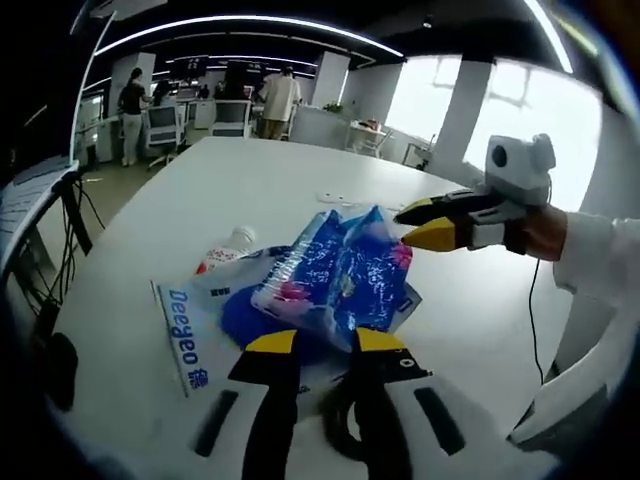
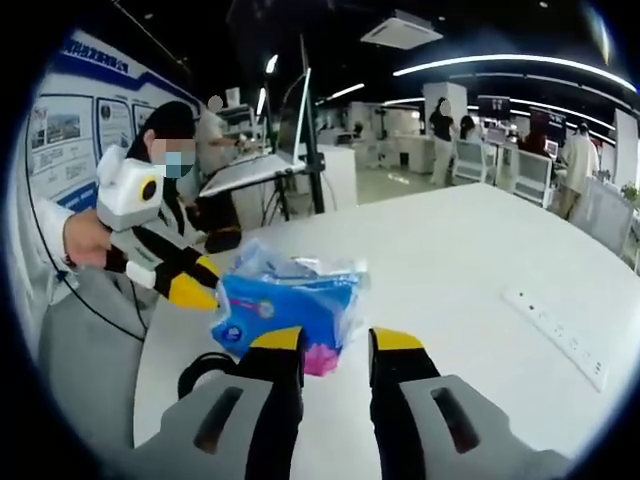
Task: Arrange the tabletop items into an orderly group along one side of the table until the central work area is clear of visible clutter.
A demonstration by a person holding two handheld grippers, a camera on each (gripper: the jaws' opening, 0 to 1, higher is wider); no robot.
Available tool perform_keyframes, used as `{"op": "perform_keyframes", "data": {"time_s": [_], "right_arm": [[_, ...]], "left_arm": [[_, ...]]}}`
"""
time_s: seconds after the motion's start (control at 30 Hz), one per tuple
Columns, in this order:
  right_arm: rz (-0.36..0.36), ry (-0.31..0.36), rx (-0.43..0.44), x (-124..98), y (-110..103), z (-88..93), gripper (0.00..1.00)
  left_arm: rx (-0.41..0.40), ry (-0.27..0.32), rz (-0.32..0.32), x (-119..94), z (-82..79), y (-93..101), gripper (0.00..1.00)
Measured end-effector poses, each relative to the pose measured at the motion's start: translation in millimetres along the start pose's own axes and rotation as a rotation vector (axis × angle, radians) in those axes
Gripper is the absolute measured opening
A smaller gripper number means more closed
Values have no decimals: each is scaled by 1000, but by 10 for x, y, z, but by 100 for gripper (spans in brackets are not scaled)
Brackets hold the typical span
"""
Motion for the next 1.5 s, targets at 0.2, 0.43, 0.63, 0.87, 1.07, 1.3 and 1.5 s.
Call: {"op": "perform_keyframes", "data": {"time_s": [0.2,0.43,0.63,0.87,1.07,1.3,1.5], "right_arm": [[0,0,0,17,3,24,11],[27,-10,3,4,27,53,0],[33,1,8,-21,20,53,0],[32,15,16,-56,5,41,0],[29,30,28,-95,-5,9,0],[15,42,60,-121,-7,5,0],[8,64,88,-159,-13,-11,0]], "left_arm": [[7,-6,10,12,13,23,7],[11,-13,18,24,23,35,2],[30,-18,19,33,31,41,0],[27,-16,27,48,38,53,0],[24,-10,24,59,33,50,0],[14,-8,33,75,28,55,0],[7,-3,34,66,29,49,0]]}}
Point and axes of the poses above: the point that each gripper's makers call its tool centre point, and the gripper's own axes: x roughly forward along the fingers, y roughly to its right, z roughly out of its underside, the point moved 9 cm from there along -x, roughly backward along the fingers, and after that the axes turned 4 degrees about y, right-handed, at the moved point
